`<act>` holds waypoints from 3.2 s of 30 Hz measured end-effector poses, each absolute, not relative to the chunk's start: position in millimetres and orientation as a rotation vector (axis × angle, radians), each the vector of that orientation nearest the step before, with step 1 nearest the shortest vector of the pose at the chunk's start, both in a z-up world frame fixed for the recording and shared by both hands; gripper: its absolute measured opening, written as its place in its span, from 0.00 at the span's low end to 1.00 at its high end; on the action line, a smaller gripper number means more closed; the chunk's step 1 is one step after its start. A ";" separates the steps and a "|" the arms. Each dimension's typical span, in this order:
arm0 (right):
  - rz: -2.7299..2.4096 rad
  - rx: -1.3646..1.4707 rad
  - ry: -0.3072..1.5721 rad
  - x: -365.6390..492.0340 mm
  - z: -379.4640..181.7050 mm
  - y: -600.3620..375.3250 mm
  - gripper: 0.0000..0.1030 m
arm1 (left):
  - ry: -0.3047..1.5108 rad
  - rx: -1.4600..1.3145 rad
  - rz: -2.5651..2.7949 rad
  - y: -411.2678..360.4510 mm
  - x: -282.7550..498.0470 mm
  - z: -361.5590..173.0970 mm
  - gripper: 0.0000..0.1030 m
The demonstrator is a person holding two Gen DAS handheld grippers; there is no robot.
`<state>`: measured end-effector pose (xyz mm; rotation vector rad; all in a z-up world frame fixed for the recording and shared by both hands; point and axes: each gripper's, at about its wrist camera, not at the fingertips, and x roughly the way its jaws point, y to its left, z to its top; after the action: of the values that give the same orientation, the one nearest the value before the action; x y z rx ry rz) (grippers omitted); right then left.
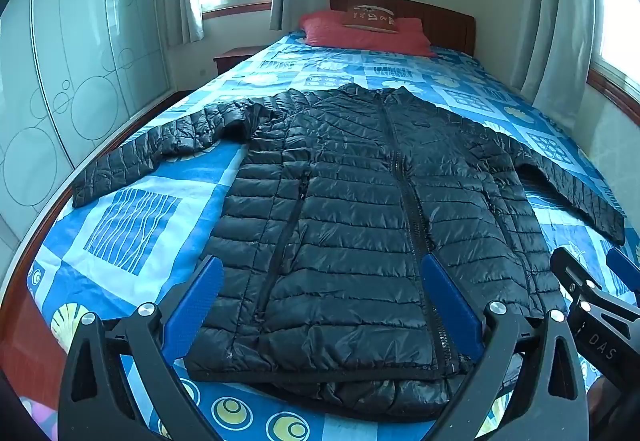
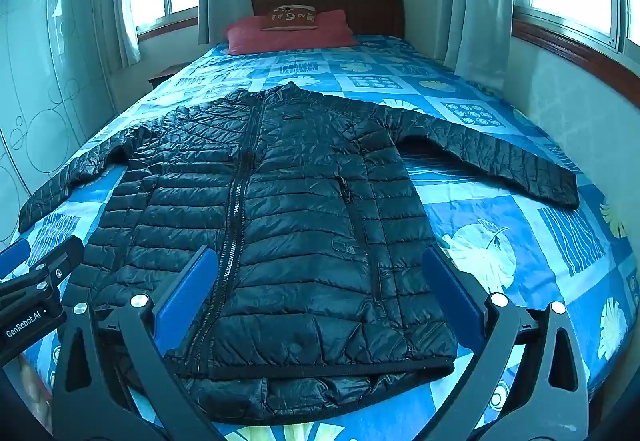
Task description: Fold large clothes
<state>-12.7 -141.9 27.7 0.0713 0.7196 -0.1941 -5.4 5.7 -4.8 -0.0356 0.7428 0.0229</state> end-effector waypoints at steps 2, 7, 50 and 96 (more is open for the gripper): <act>-0.194 0.072 0.721 -10.8 25.6 -143.2 0.98 | 0.743 -0.033 0.021 6.4 -6.3 -5.2 0.95; -0.195 0.069 0.722 -10.6 25.8 -141.2 0.98 | 0.741 -0.036 0.023 10.9 -9.2 -5.6 0.95; -0.193 0.065 0.724 -10.4 24.4 -138.5 0.98 | 0.755 -0.033 0.030 8.7 -5.1 -5.9 0.95; -0.390 0.637 0.639 23.6 -28.7 -372.0 0.93 | 0.850 -0.353 0.574 243.6 98.1 -83.4 0.95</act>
<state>23.6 -372.0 -28.7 0.6372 0.6392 -0.3897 98.1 243.6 -83.4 -0.3526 0.8496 0.5737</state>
